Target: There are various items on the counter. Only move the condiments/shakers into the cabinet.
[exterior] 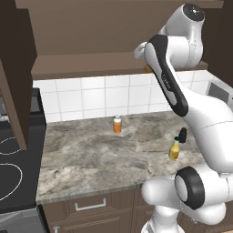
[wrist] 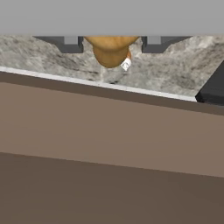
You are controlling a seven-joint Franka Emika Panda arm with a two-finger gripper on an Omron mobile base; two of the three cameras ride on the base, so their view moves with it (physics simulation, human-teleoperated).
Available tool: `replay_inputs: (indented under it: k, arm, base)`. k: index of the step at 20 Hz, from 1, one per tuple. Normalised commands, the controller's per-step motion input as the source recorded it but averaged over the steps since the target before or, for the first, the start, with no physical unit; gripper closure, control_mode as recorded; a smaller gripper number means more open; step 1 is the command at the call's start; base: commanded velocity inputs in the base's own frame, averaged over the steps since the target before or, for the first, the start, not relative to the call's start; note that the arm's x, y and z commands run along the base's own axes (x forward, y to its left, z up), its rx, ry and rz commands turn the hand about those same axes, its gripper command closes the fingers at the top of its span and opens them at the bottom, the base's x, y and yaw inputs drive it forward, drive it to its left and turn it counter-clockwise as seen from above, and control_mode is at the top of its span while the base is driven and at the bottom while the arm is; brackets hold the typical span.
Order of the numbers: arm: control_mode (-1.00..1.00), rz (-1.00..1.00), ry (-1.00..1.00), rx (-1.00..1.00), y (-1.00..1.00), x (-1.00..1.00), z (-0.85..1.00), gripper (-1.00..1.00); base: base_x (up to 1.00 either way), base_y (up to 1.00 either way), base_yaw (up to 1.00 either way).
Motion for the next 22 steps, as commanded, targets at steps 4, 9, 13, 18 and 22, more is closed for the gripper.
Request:
replay_inputs:
  k: [4,9,13,18,22]
  arm:
    - [-1.0,0.0,0.0,0.0,0.0,0.46,0.0,1.0]
    - [-1.0,0.0,0.0,0.0,0.0,0.48,0.0,1.0]
    - [-1.0,0.0,0.0,0.0,0.0,0.46,-0.01,1.0]
    - [-1.0,0.0,0.0,-0.01,0.0,0.37,-0.06,1.0]
    - [-1.0,0.0,0.0,-0.01,0.0,0.41,-0.05,1.0]
  base:
    - [0.0,0.0,0.0]
    - [0.0,0.0,0.0]
    - [0.0,0.0,0.0]
    - [0.0,0.0,0.0]
    - [0.0,0.0,0.0]
